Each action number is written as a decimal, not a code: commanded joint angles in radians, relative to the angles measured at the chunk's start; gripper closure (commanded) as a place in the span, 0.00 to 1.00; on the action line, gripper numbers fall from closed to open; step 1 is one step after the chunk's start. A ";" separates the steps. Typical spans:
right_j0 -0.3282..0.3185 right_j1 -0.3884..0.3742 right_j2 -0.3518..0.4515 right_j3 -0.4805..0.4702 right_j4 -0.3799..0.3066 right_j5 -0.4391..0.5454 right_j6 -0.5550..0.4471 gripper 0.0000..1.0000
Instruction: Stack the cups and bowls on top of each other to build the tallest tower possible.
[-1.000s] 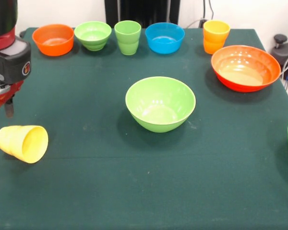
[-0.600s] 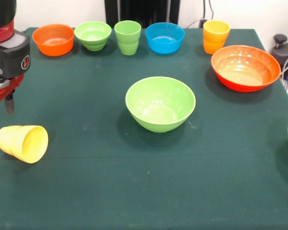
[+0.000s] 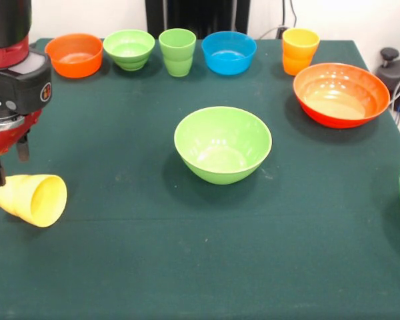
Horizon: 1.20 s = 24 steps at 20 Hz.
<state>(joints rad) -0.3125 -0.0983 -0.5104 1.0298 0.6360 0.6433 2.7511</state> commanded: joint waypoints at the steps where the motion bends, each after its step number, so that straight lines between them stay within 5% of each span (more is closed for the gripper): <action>1: -0.031 0.021 0.197 0.059 -0.114 -0.053 -0.157 0.00; 24: -0.087 0.027 0.227 0.008 -0.214 -0.070 -0.086 0.00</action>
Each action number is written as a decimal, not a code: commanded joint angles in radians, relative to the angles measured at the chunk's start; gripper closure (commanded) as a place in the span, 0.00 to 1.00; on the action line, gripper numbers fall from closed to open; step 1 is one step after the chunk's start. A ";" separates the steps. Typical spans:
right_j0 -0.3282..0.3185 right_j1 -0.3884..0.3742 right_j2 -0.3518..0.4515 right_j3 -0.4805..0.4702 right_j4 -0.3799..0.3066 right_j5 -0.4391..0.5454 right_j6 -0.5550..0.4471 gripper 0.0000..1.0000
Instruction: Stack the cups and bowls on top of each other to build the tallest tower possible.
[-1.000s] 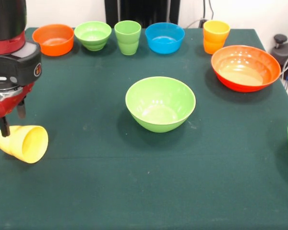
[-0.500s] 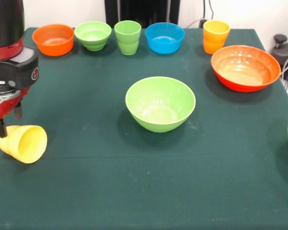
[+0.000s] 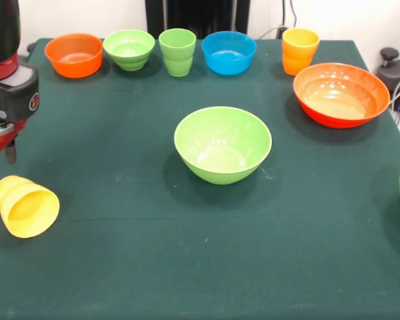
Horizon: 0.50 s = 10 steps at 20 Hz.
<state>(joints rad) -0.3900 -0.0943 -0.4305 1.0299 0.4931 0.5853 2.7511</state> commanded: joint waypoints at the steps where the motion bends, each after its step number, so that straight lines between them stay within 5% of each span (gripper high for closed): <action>1: -0.010 0.035 0.142 -0.004 -0.073 -0.018 -0.078 0.00; 10: 0.010 0.126 0.055 -0.147 -0.034 0.067 0.064 0.00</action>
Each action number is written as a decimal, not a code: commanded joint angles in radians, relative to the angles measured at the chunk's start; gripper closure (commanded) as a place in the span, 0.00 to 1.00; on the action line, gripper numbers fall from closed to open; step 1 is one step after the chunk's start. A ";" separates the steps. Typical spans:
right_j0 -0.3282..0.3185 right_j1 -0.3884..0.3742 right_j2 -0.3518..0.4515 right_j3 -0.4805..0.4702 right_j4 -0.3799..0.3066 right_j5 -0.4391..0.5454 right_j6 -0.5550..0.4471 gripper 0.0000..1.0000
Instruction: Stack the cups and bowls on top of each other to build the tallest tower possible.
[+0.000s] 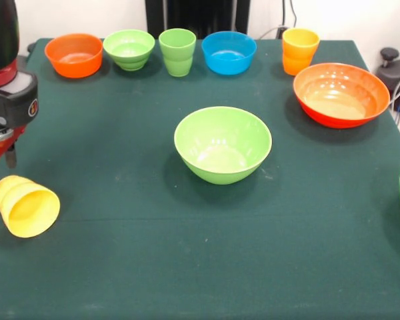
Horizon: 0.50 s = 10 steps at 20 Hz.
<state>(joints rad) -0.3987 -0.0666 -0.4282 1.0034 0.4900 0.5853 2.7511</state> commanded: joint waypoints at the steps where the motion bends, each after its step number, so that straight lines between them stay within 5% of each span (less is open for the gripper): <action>1: 0.010 0.112 0.052 -0.143 -0.013 0.094 0.092 0.00; 10: -0.068 0.269 -0.174 -0.466 0.111 0.389 0.379 0.00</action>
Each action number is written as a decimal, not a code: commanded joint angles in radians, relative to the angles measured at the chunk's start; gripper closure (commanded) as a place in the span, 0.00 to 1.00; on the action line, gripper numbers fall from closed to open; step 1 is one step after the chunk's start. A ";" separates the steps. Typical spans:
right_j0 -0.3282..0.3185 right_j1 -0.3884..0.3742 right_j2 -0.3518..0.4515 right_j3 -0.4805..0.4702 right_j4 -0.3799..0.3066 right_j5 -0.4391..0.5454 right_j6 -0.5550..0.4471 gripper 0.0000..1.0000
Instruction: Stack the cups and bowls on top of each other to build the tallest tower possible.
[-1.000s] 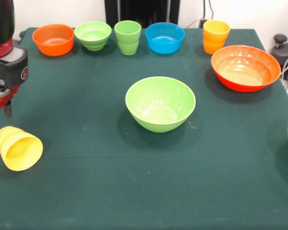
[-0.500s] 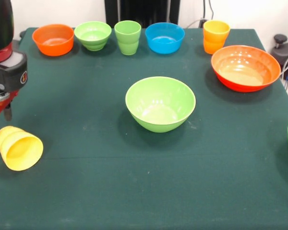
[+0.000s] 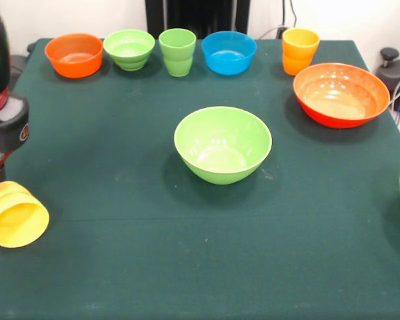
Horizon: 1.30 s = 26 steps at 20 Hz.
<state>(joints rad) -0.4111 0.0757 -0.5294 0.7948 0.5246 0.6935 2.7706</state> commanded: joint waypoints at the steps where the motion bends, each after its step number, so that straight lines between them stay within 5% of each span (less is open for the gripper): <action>1: -0.068 0.135 -0.092 -0.286 0.095 0.310 0.385 0.00; 6: -0.101 0.110 -0.120 -0.295 0.142 0.366 0.407 0.00; 14: -0.075 -0.016 -0.093 -0.152 0.129 0.401 0.370 0.00; 26: -0.041 0.019 -0.144 -0.178 0.147 0.399 0.489 0.00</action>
<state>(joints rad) -0.4987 0.0628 -0.6999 0.6095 0.6642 0.9987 2.9753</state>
